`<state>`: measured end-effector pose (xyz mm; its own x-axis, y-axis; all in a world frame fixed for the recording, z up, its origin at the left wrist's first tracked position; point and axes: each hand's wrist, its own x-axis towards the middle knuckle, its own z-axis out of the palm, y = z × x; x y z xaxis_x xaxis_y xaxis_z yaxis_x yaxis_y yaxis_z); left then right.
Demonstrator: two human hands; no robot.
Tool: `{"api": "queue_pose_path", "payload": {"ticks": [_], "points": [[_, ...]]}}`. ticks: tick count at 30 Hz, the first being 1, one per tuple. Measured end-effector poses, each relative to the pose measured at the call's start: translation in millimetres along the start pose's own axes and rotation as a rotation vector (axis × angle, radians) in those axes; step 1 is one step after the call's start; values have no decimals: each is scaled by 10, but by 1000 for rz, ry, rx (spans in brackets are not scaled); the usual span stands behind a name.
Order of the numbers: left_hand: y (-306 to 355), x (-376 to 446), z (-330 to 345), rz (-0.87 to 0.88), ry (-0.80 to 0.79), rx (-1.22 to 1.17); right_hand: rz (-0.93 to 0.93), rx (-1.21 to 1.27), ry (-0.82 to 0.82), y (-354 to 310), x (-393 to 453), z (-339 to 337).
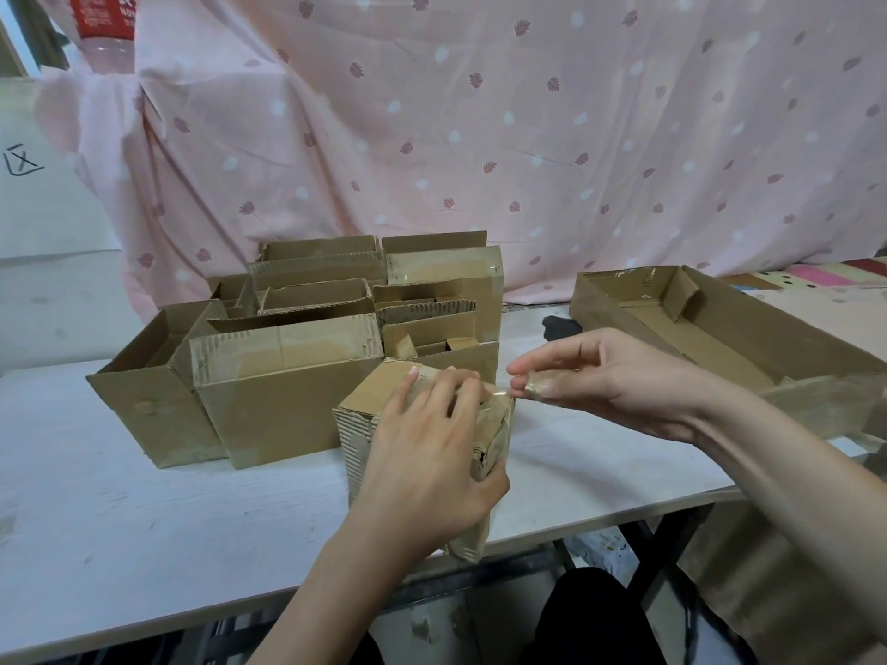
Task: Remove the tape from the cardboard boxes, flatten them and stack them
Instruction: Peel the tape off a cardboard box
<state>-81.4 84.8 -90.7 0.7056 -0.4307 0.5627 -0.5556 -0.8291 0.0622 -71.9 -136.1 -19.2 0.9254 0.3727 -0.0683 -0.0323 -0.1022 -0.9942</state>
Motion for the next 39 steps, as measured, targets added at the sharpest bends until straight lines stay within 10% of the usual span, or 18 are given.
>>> {"api": "queue_pose_path", "payload": {"ticks": [8, 14, 26, 39], "points": [[3, -8, -12, -10, 5, 8, -251, -374, 285, -12, 35, 109], [12, -1, -17, -10, -10, 7, -162, 58, 130, -50, -51, -12], [2, -6, -26, -13, -24, 5, -130, 81, -227, 22, -156, -156], [21, -1, -11, -16, -29, 16, -197, -455, 351, -11, -40, 57]]}}
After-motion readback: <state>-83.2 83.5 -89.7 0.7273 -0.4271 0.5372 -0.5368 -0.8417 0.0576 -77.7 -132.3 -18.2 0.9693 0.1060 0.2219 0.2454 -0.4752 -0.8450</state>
